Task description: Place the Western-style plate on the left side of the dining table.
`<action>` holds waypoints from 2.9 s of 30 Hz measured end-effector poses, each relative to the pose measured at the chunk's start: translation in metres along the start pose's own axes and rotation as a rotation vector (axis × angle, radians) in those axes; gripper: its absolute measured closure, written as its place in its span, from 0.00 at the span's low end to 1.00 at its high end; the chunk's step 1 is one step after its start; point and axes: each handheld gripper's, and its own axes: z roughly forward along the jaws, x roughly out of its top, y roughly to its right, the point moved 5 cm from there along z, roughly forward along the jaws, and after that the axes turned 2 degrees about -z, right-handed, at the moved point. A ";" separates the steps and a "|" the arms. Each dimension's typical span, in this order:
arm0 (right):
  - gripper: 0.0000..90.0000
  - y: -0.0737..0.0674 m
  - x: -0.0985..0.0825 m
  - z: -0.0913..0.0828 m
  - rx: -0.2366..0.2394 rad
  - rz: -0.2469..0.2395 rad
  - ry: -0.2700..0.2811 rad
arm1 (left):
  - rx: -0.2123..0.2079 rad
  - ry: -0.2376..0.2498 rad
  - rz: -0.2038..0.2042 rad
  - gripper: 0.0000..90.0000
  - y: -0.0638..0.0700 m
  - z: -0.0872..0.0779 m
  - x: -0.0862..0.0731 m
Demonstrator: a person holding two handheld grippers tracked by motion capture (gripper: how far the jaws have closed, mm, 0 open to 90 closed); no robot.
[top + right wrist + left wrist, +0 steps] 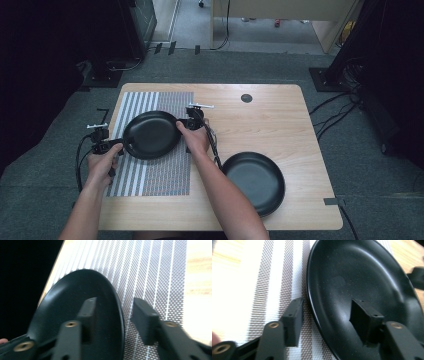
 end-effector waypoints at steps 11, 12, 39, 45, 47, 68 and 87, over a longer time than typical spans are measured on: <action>0.47 -0.011 0.007 -0.035 -0.115 -0.142 0.085 | 0.067 0.037 0.075 0.10 0.016 -0.036 -0.001; 0.46 -0.008 0.007 -0.042 -0.126 -0.166 0.072 | 0.070 0.060 0.083 0.07 0.022 -0.045 -0.004; 0.33 0.028 -0.004 -0.152 -0.088 -0.314 0.104 | 0.159 0.230 0.219 0.03 0.067 -0.098 -0.065; 0.33 0.040 -0.011 -0.174 -0.097 -0.328 0.119 | 0.157 0.233 0.263 0.03 0.073 -0.099 -0.079; 0.33 0.046 -0.013 -0.181 -0.100 -0.320 0.125 | 0.156 0.240 0.268 0.03 0.074 -0.100 -0.083; 0.32 0.112 -0.044 -0.245 -0.142 -0.295 0.205 | 0.242 0.259 0.312 0.03 0.047 -0.094 -0.115; 0.32 0.179 -0.070 -0.296 -0.223 -0.235 0.257 | 0.254 0.200 0.322 0.03 0.023 -0.062 -0.124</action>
